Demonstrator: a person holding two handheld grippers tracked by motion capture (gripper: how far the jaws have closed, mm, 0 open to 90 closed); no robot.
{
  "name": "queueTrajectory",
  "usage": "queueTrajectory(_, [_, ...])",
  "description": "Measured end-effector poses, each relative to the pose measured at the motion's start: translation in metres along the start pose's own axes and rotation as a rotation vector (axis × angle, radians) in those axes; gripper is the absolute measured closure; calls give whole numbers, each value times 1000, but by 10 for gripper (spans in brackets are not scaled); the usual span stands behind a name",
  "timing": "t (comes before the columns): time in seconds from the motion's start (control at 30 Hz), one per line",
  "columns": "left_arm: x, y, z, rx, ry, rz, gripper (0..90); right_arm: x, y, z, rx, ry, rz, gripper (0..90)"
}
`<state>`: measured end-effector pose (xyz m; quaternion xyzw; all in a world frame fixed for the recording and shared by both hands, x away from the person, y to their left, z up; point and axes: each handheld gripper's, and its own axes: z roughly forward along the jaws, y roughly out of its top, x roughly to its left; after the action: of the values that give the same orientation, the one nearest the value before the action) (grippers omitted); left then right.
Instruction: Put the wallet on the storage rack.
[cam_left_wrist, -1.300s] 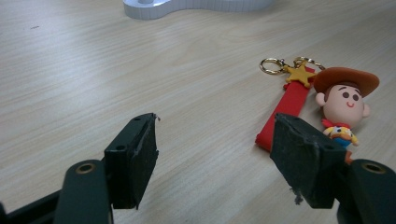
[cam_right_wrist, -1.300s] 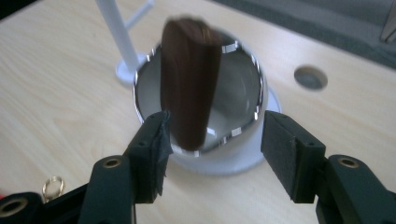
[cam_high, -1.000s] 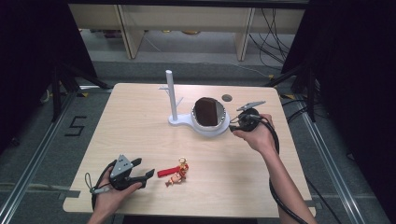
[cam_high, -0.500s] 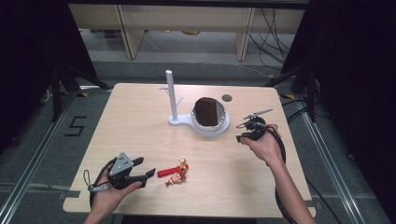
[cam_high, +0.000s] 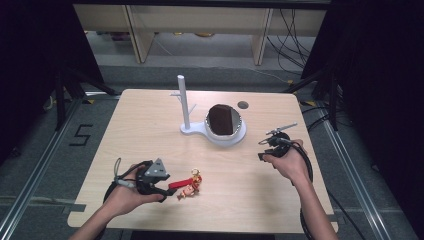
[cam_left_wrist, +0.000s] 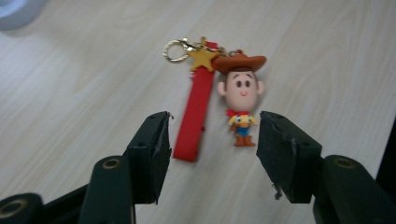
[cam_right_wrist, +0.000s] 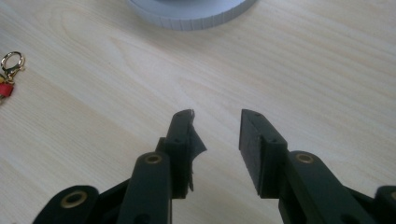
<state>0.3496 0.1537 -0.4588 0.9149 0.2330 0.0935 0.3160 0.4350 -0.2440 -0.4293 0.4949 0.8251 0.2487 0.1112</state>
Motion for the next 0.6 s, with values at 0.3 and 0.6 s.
queueTrajectory(0.3, [-13,21,27,182,-51,79,511,2,-2,2,23,10,10,644])
queueTrajectory(0.6, [-13,35,40,256,-58,69,519,4,-4,5,37,26,12,641])
